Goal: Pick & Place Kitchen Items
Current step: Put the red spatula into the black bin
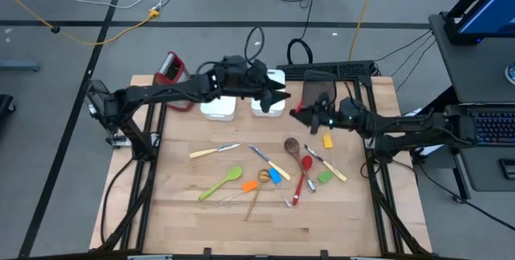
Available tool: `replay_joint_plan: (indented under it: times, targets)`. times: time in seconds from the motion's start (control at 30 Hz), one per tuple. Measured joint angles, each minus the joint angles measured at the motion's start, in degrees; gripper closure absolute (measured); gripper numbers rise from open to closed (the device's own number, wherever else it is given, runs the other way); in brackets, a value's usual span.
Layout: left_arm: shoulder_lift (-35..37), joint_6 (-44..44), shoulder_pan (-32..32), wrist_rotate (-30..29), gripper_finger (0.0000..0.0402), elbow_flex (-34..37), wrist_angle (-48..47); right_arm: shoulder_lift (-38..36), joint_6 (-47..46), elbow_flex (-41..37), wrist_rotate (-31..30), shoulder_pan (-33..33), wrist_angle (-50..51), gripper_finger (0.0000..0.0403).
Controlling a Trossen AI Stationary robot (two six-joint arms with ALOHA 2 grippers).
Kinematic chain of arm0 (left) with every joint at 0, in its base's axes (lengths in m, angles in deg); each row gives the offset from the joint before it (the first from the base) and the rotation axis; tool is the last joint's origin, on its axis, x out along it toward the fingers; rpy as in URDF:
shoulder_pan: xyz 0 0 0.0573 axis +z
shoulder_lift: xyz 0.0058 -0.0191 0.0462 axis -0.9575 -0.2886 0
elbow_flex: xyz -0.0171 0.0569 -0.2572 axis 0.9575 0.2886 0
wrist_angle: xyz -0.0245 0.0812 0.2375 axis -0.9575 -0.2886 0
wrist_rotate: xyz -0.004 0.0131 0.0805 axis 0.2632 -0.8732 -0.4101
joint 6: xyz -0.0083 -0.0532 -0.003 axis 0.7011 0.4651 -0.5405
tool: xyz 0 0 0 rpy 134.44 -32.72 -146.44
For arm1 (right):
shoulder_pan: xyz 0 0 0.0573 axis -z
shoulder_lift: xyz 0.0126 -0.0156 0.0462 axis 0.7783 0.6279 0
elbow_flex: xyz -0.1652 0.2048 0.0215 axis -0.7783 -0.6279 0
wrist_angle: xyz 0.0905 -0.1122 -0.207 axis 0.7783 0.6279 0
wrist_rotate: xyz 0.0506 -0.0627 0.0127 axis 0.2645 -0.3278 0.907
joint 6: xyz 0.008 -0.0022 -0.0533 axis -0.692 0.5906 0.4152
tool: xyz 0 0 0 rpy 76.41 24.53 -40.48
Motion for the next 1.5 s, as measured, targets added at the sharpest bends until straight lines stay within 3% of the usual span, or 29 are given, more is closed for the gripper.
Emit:
replay_joint_plan:
  times: [0.13,0.37,0.53,0.73,1.03,1.27,1.5]
  targets:
    - [1.9,-2.5,-0.2,-2.0,0.0138,0.0,-5.3,-0.9,-8.4,0.0,7.8,8.4,5.8,0.0324]
    - [1.4,-3.6,-1.9,-4.6,0.0135,0.0,-11.8,-0.9,-14.6,0.0,23.6,24.3,8.7,0.0324]
    - [1.2,-3.5,-2.9,-6.0,0.0135,1.0,-13.6,-0.9,-14.7,2.0,29.3,32.9,11.5,0.0324]
    - [1.2,-2.8,-4.0,-6.0,0.0135,2.1,-14.1,-0.7,-11.5,10.0,37.6,40.3,25.7,0.0324]
    - [1.2,-3.1,-5.7,-6.0,0.0135,2.1,-14.1,5.2,-8.7,17.6,47.5,46.4,47.9,0.0324]
    - [1.2,-3.6,-6.7,-6.0,0.0135,2.1,-14.1,13.1,-11.4,17.6,48.0,47.7,50.9,0.0323]
    - [1.2,-4.7,-7.2,-6.0,0.0135,2.1,-14.1,19.3,-17.5,17.6,53.7,47.7,50.6,0.0323]
